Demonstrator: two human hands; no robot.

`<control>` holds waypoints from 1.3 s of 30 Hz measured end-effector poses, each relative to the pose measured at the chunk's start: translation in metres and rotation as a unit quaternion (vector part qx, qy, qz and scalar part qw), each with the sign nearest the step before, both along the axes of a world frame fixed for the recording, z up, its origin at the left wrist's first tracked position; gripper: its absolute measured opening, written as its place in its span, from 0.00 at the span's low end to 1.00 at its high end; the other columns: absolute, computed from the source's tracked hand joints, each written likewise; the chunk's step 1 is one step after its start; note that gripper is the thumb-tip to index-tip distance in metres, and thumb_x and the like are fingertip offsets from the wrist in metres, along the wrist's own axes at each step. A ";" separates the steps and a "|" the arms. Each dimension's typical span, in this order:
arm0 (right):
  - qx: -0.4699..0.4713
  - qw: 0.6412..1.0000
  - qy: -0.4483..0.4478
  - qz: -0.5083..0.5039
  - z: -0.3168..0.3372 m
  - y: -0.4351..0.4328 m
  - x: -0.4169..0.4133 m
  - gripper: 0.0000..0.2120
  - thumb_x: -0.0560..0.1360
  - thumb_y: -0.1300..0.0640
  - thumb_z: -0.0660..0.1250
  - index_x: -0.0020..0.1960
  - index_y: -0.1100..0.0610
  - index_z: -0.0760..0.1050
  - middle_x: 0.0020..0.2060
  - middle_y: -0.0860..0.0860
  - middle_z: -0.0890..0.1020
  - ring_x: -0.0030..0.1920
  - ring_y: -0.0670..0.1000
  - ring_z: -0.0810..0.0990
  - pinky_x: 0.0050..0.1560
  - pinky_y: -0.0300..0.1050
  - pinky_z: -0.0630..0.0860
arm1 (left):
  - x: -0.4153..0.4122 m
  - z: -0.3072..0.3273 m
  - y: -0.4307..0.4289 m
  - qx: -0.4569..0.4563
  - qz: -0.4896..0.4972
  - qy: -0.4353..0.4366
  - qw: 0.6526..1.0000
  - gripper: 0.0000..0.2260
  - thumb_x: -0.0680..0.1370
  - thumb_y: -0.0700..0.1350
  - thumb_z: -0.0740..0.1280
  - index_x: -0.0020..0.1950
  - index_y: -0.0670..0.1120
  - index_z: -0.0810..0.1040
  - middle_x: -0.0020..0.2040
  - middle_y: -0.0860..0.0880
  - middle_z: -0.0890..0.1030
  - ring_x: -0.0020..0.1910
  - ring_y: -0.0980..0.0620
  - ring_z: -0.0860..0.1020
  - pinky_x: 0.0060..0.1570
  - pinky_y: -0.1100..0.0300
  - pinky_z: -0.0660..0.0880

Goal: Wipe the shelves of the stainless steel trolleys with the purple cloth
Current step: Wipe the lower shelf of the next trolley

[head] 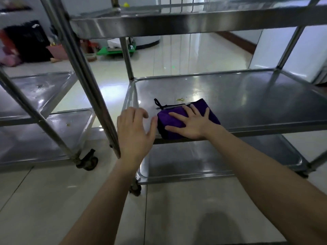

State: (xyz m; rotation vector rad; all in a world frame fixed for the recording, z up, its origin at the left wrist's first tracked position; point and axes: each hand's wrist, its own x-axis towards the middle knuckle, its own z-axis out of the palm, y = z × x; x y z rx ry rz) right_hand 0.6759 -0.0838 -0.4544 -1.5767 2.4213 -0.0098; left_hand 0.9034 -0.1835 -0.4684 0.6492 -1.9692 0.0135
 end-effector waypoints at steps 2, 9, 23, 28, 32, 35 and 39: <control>-0.012 1.000 -0.003 -0.009 -0.008 0.000 0.000 0.50 0.62 0.08 0.37 0.82 0.24 0.40 0.87 0.49 0.37 0.85 0.59 0.32 0.74 0.80 0.27 | -0.024 0.005 -0.014 0.118 0.061 -0.107 0.985 0.22 0.87 0.62 0.57 0.67 0.48 0.79 0.65 0.44 0.79 0.68 0.41 0.75 0.70 0.45 0.69; -0.021 0.999 -0.014 -0.034 -0.015 -0.036 -0.033 0.52 0.59 0.07 0.37 0.80 0.22 0.41 0.87 0.48 0.38 0.86 0.60 0.33 0.72 0.82 0.26 | -0.038 -0.002 -0.055 0.350 0.196 -0.296 0.867 0.36 0.85 0.69 0.44 0.88 0.50 0.56 0.84 0.32 0.58 0.81 0.27 0.59 0.78 0.30 0.59; -0.022 0.999 0.005 0.041 -0.003 -0.188 -0.001 0.42 0.73 0.15 0.44 0.84 0.28 0.46 0.88 0.55 0.42 0.85 0.67 0.36 0.71 0.86 0.31 | -0.041 -0.001 -0.047 0.317 0.219 -0.263 0.884 0.34 0.85 0.67 0.42 0.86 0.51 0.58 0.82 0.34 0.65 0.79 0.29 0.65 0.78 0.30 0.58; -0.040 0.997 0.002 0.062 -0.019 -0.097 -0.022 0.40 0.70 0.13 0.40 0.79 0.21 0.43 0.88 0.48 0.42 0.86 0.59 0.37 0.74 0.79 0.30 | -0.038 0.004 -0.045 0.332 0.198 -0.258 0.885 0.33 0.85 0.67 0.45 0.84 0.50 0.61 0.79 0.33 0.67 0.76 0.29 0.66 0.76 0.31 0.61; -0.028 1.000 -0.007 0.001 -0.020 -0.044 -0.069 0.42 0.63 0.08 0.38 0.76 0.16 0.42 0.87 0.43 0.42 0.86 0.53 0.37 0.77 0.78 0.32 | -0.037 0.004 -0.037 0.342 0.178 -0.269 0.883 0.36 0.83 0.70 0.45 0.85 0.51 0.61 0.81 0.32 0.63 0.78 0.29 0.64 0.77 0.32 0.60; -0.005 0.999 0.002 -0.052 -0.019 -0.058 -0.095 0.44 0.63 0.09 0.38 0.77 0.18 0.41 0.87 0.45 0.41 0.86 0.56 0.35 0.75 0.81 0.33 | -0.039 0.003 -0.030 0.340 0.175 -0.282 0.880 0.41 0.80 0.74 0.45 0.85 0.51 0.62 0.84 0.31 0.58 0.80 0.28 0.61 0.79 0.32 0.59; -0.005 0.996 0.011 -0.086 -0.008 -0.128 -0.098 0.44 0.68 0.12 0.40 0.81 0.24 0.42 0.87 0.51 0.40 0.85 0.65 0.34 0.71 0.87 0.32 | -0.044 -0.002 -0.031 0.320 0.205 -0.296 0.876 0.45 0.77 0.77 0.43 0.83 0.50 0.65 0.85 0.32 0.57 0.80 0.28 0.62 0.77 0.33 0.60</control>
